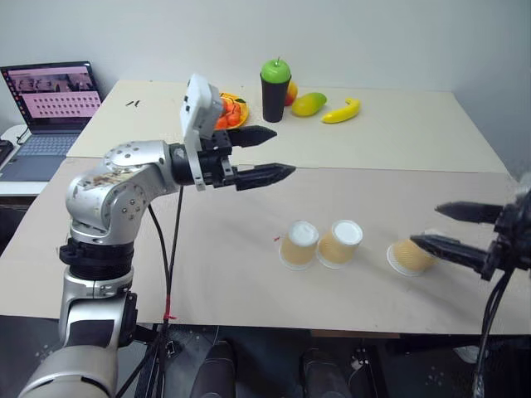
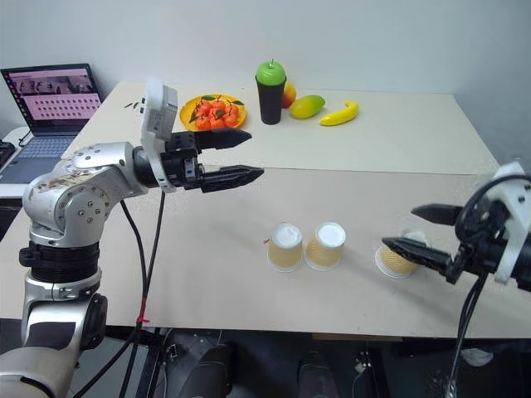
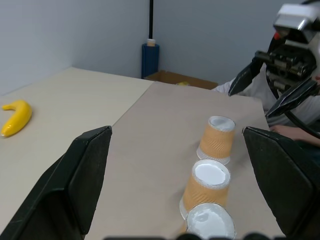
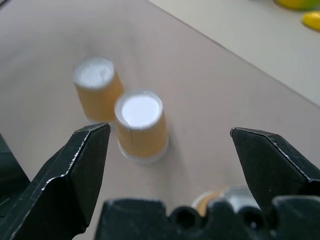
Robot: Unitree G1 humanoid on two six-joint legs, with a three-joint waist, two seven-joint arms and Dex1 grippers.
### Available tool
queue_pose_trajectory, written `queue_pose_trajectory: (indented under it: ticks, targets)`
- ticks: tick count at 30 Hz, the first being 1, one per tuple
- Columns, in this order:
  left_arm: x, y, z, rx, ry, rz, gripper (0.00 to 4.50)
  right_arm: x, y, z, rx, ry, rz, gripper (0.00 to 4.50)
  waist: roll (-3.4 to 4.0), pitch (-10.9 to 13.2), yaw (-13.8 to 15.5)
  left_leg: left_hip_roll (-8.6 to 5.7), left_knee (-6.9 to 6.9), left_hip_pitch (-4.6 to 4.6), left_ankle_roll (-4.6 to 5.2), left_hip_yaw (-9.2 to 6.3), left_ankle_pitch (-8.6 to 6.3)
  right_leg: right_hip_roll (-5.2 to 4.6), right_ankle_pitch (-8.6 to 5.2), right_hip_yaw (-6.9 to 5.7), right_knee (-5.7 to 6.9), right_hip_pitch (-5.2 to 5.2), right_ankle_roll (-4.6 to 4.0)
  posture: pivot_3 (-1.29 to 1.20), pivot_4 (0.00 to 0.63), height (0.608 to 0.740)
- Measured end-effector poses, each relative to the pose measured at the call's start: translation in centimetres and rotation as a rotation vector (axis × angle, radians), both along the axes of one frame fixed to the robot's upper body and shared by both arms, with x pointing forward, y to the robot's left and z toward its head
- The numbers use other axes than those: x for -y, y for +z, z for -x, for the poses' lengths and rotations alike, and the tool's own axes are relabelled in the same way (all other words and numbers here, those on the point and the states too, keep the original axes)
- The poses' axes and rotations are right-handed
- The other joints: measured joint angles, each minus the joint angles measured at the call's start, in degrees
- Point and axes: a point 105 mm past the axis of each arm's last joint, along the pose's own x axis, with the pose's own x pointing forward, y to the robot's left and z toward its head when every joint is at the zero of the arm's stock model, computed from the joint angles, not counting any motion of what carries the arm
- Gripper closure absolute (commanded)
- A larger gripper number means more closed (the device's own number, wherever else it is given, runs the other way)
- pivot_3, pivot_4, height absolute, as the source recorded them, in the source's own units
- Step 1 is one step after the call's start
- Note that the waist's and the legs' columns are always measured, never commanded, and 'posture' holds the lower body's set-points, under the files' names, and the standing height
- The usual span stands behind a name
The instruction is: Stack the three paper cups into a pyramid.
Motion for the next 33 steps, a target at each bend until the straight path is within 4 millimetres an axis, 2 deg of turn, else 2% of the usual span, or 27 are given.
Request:
queue_pose_trajectory:
  ticks: [3, 8, 14, 18, 22, 28, 33]
  targets:
    - [0.0, -0.4, 0.1, -0.009, -0.014, -0.014, 0.02, 0.7, -1.0, 0.6, 0.007, -0.055, -0.020, 0.00, 0.01, 0.0, -0.2, 0.00, -0.03, 0.02, 0.00, 0.00, 0.00, 0.00, -0.01, 0.01, 0.02, -0.01, -0.02, 0.00, 0.150, 0.732]
    - [0.0, -1.5, 0.3, -0.042, -0.041, -0.035, 0.02, 1.2, -1.3, 1.2, 0.049, -0.117, -0.036, 0.00, 0.02, 0.0, -0.6, 0.00, -0.05, 0.05, 0.00, 0.01, 0.00, 0.01, 0.00, 0.05, 0.03, 0.00, -0.02, 0.00, 0.150, 0.732]
    - [-0.3, -3.0, 0.5, -0.035, -0.056, -0.091, 0.02, 0.5, -1.7, 1.4, 0.107, -0.167, -0.072, 0.00, 0.01, 0.0, -0.3, 0.00, -0.04, 0.05, 0.00, 0.01, 0.00, 0.01, 0.00, 0.05, 0.01, 0.01, -0.03, 0.00, 0.150, 0.732]
    - [-0.2, -3.5, 0.0, -0.010, -0.039, -0.115, 0.02, -0.1, -2.6, 0.9, 0.108, -0.177, -0.112, 0.00, 0.01, 0.0, -0.3, 0.00, -0.02, 0.04, 0.00, 0.01, 0.00, 0.01, 0.00, 0.06, 0.01, 0.01, -0.03, 0.00, 0.150, 0.732]
    - [-0.1, -3.5, 0.2, -0.003, -0.047, -0.115, 0.02, 2.1, -3.1, -0.4, 0.162, -0.287, -0.124, 0.00, 0.02, 0.0, -0.3, 0.00, -0.05, 0.04, 0.00, 0.01, 0.00, 0.01, 0.00, 0.06, 0.00, 0.00, -0.04, 0.00, 0.150, 0.732]
    - [0.4, -3.2, 1.1, -0.005, -0.091, -0.099, 0.02, 5.2, -4.3, -1.3, 0.200, -0.410, -0.095, 0.00, 0.03, 0.0, -0.3, -0.01, -0.05, 0.04, 0.00, 0.01, 0.00, 0.01, 0.00, 0.07, 0.02, 0.00, -0.07, 0.00, 0.150, 0.732]
    - [0.4, -3.0, 1.3, 0.000, -0.091, -0.094, 0.02, 6.2, -6.1, -1.6, 0.175, -0.441, -0.091, 0.00, 0.03, 0.0, -0.3, -0.01, -0.04, 0.06, 0.00, 0.01, 0.00, 0.01, 0.00, 0.07, 0.05, 0.00, -0.06, 0.00, 0.150, 0.732]
